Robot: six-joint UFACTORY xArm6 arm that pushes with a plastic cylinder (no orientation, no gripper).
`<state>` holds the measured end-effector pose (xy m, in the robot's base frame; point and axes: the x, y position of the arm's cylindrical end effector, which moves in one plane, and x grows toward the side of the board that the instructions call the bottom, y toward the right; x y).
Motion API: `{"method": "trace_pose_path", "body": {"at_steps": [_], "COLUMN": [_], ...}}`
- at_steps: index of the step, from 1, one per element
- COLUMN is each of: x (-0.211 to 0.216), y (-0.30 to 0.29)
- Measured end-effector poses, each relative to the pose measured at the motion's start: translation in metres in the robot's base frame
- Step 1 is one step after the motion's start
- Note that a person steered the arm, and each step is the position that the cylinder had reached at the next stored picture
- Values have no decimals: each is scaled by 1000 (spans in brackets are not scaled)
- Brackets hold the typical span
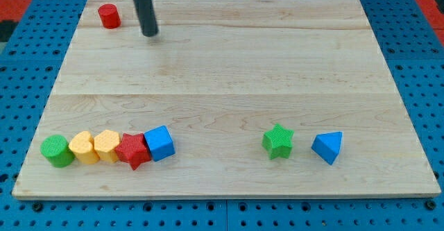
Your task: Locate the arm top right to the green star
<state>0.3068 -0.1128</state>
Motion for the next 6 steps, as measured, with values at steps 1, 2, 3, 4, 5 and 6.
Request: {"method": "trace_pose_path", "body": {"at_steps": [1, 2, 3, 4, 5, 6], "x": [24, 38, 80, 136, 188, 186], "y": [58, 138, 200, 227, 206, 162]}}
